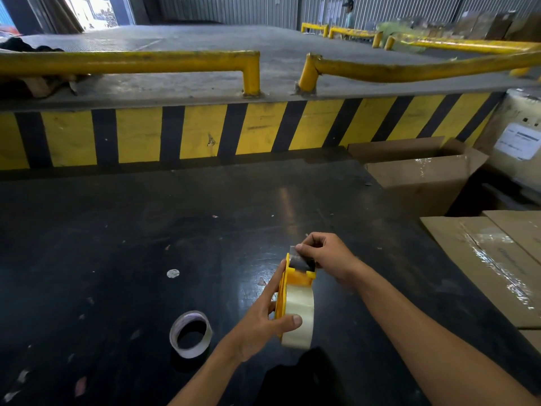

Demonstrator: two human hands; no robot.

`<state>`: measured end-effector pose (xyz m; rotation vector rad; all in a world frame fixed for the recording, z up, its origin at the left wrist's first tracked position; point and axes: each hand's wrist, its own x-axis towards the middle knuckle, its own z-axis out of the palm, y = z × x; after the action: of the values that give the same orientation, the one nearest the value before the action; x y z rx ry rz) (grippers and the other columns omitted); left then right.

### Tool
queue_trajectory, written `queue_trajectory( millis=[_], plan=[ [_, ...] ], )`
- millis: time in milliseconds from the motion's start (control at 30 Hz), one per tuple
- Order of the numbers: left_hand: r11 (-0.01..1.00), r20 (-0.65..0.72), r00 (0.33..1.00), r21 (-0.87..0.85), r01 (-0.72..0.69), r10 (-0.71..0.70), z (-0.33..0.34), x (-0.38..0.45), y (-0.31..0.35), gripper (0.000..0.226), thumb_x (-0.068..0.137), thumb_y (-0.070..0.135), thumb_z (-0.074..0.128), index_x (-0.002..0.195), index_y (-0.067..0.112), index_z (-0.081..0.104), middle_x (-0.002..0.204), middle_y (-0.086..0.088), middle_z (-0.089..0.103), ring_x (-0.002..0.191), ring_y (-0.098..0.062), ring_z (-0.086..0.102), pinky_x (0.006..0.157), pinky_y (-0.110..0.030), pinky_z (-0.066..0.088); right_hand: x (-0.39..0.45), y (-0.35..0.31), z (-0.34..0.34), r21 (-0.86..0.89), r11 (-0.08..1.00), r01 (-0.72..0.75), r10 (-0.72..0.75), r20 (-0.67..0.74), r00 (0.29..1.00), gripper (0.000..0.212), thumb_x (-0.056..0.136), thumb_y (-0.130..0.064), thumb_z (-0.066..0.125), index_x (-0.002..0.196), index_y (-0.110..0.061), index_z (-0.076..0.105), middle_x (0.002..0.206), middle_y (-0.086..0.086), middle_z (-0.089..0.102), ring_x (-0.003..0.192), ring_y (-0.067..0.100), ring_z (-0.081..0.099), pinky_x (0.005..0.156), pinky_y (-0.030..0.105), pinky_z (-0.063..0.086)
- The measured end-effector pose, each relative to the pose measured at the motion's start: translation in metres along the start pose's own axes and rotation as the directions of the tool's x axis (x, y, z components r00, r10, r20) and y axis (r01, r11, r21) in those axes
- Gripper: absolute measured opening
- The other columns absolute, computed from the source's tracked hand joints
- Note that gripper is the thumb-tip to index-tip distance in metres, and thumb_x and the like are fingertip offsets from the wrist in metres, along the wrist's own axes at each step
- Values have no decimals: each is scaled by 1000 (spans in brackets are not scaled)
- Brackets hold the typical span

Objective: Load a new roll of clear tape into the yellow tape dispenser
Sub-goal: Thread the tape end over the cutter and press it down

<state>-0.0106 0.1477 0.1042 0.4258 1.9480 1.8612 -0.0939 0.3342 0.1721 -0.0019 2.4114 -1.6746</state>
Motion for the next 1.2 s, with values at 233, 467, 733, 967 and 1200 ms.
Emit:
queue_trajectory(
  millis=[233, 467, 733, 967, 1200],
  plan=[
    [1000, -18, 1000, 29, 7, -6, 1, 0, -5, 107, 73, 46, 81, 152, 61, 12, 153, 4, 46, 134, -18, 55, 113, -50, 46, 1, 6, 1, 137, 982, -130, 129, 19, 992, 33, 98, -27, 59, 106, 3, 71, 90, 9, 68, 80, 16, 62, 71, 27, 52],
    [998, -125, 992, -47, -31, 24, -9, 4, -8, 103, 71, 42, 83, 149, 65, 20, 146, 8, 53, 130, -18, 59, 104, -41, 54, -24, 31, 24, 464, 848, -254, 282, 10, 959, 35, 103, -33, 44, 111, -11, 70, 102, 17, 72, 90, 25, 65, 85, 40, 49],
    [961, -144, 989, -277, -12, -29, -25, 13, -3, 85, 84, 29, 74, 155, 43, 30, 150, -3, 56, 135, -28, 57, 102, -45, 54, -42, 63, 54, 554, 779, -293, 256, 145, 956, 34, 104, -32, 42, 124, -19, 67, 121, 11, 74, 111, 34, 68, 102, 57, 49],
    [928, -144, 982, -367, 62, -122, -46, 14, 8, 82, 84, 54, 73, 154, 26, 40, 150, -12, 56, 137, -36, 54, 105, -54, 51, -47, 70, 54, 792, 534, -295, 192, 226, 955, 31, 99, -25, 51, 127, -12, 57, 107, 14, 75, 96, 32, 69, 89, 52, 55],
    [957, -207, 957, -251, 147, -201, -65, 22, 0, 62, 96, 63, 34, 149, 33, 47, 147, 4, 60, 139, -19, 53, 118, -49, 38, -47, 68, 53, 853, 460, -248, -15, 287, 958, 83, 66, -31, 92, 138, -24, 52, 139, 18, 60, 111, 29, 65, 89, 42, 49]
  ],
)
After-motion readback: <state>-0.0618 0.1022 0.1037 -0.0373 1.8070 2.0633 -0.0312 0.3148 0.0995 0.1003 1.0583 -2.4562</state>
